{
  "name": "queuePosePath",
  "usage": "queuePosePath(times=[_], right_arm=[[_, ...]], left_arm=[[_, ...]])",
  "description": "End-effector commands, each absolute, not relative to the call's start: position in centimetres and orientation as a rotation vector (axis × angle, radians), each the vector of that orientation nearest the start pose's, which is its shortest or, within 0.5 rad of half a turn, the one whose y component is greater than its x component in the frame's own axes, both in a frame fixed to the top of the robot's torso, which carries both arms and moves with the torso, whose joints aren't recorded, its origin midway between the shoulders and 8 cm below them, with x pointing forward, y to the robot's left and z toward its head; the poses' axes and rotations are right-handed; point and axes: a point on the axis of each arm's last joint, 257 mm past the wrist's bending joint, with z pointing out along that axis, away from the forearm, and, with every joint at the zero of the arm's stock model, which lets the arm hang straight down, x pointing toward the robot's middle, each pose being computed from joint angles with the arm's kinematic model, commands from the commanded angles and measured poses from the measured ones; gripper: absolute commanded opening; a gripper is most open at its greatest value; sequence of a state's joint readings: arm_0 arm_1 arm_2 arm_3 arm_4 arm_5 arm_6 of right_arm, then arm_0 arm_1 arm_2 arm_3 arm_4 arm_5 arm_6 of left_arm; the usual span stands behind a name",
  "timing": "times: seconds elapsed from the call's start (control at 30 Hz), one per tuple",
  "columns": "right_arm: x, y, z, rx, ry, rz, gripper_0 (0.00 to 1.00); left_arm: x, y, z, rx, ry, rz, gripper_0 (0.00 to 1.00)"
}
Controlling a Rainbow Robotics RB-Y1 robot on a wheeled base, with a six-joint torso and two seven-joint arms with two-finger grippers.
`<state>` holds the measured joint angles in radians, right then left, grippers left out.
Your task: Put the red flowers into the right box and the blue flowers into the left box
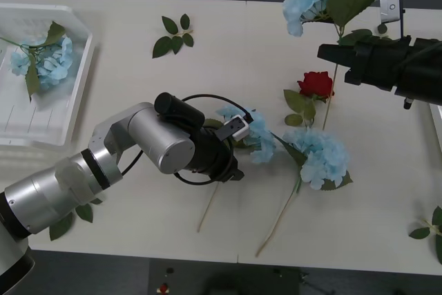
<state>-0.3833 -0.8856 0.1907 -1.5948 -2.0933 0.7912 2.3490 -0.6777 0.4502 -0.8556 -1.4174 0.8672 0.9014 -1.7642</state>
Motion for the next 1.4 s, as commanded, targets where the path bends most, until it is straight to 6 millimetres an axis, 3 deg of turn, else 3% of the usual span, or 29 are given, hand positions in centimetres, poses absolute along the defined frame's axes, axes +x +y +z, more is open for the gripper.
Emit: queuePosePath(times=[0.03, 0.07, 0.1, 0.37, 0.57, 0.63, 0.73, 0.8, 0.83, 0.9, 0.97, 1.0, 1.07, 1.1, 1.13, 1.17, 1.23, 1.4], right_arm=[[50.7, -14.0, -2.8, -0.589, 1.544, 1.027, 0.00], [50.9, -13.5, -2.2, -0.567, 1.514, 1.051, 0.00], [51.0, -13.2, -1.8, -0.550, 1.501, 1.066, 0.00], [51.0, -10.5, 0.3, -0.486, 1.407, 1.181, 0.00], [50.6, -9.1, -0.2, -0.511, 1.400, 1.190, 0.00], [50.4, -9.0, -0.5, -0.526, 1.408, 1.192, 0.00], [50.0, -9.0, -0.8, -0.550, 1.424, 1.195, 0.00], [49.8, -9.0, -0.9, -0.553, 1.428, 1.204, 0.00], [49.8, -8.9, -0.9, -0.554, 1.428, 1.206, 0.00], [49.8, -8.9, -0.7, -0.553, 1.429, 1.211, 0.00], [49.9, -8.8, -0.7, -0.549, 1.430, 1.215, 0.00], [49.9, -8.8, -0.6, -0.549, 1.430, 1.216, 0.00], [49.8, -8.7, -0.6, -0.550, 1.431, 1.220, 0.00], [49.8, -8.7, -0.7, -0.551, 1.433, 1.220, 0.00], [49.6, -8.6, -0.8, -0.555, 1.434, 1.226, 0.00], [49.6, -8.6, -0.7, -0.558, 1.432, 1.225, 0.00], [49.5, -8.3, -0.5, -0.562, 1.426, 1.234, 0.00], [49.0, -6.6, -0.3, -0.583, 1.416, 1.269, 0.00]], left_arm=[[45.8, -2.7, -34.0, 1.241, 2.200, -0.380, 0.46], [45.9, -2.8, -34.0, 1.240, 2.198, -0.376, 0.16], [46.0, -2.7, -34.0, 1.241, 2.198, -0.370, 0.02], [46.4, -2.5, -34.1, 1.257, 2.180, -0.332, 0.00], [48.3, -2.6, -32.4, 1.232, 2.112, -0.306, 0.00], [49.1, -2.2, -31.1, 1.219, 2.094, -0.296, 0.00], [51.0, -0.4, -27.3, 1.195, 2.045, -0.263, 0.00], [51.9, 2.2, -23.0, 1.208, 2.020, -0.196, 0.00], [52.0, 3.1, -22.1, 1.215, 2.019, -0.172, 0.00], [52.6, 7.5, -17.9, 1.217, 2.033, -0.053, 0.00], [53.4, 15.0, -12.4, 1.188, 2.049, 0.154, 0.00], [53.5, 17.0, -11.2, 1.182, 2.052, 0.212, 0.00], [53.5, 24.5, -7.1, 1.192, 2.040, 0.452, 0.00], [53.4, 26.2, -6.4, 1.200, 2.037, 0.509, 0.00], [53.3, 30.8, -5.2, 1.205, 2.050, 0.637, 0.00], [53.3, 32.4, -5.0, 1.207, 2.061, 0.676, 0.00], [52.9, 38.7, -4.8, 1.211, 2.108, 0.819, 0.00], [53.9, 49.1, -5.3, 1.224, 2.051, 1.194, 0.00]])
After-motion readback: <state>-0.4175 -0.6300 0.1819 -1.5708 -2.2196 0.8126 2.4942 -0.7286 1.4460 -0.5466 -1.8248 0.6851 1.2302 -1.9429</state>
